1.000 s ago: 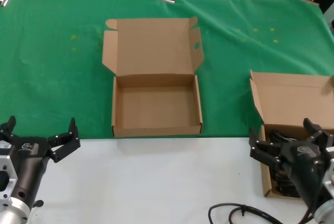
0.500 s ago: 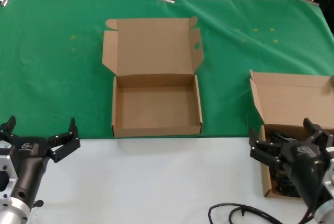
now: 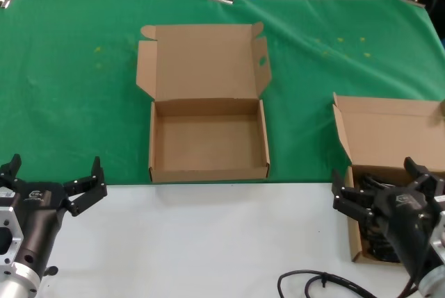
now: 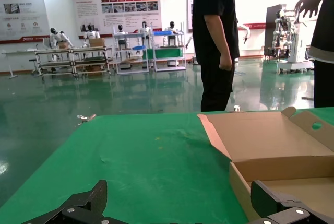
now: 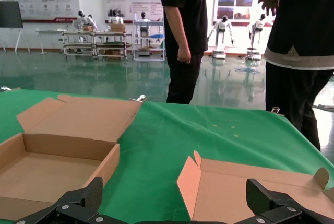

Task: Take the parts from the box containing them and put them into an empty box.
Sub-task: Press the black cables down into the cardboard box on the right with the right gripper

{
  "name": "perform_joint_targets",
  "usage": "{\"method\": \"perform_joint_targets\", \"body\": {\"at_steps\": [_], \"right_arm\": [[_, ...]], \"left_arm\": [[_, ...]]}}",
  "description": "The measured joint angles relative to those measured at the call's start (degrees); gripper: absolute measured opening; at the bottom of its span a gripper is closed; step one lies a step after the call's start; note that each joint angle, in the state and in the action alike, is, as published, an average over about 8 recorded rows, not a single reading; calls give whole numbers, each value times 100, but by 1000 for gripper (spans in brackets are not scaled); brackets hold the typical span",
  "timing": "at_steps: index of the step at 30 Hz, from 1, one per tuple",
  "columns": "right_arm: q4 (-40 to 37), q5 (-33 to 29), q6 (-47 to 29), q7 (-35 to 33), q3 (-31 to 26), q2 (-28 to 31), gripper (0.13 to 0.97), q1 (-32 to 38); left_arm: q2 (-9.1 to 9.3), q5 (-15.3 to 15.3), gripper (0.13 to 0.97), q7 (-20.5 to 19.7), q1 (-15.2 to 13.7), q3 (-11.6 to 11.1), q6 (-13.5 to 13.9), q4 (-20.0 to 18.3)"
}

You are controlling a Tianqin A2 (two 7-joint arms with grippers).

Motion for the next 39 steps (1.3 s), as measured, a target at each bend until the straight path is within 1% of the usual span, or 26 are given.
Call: {"method": "perform_joint_targets", "body": {"at_steps": [32, 39], "right_arm": [[0, 0, 0, 0, 0, 0, 966, 0], [122, 33, 124, 30, -66, 78, 966, -73]], "left_arm": [[0, 0, 966, 0, 0, 0, 0, 0], [0, 0, 966, 0, 0, 0, 0, 0]]}}
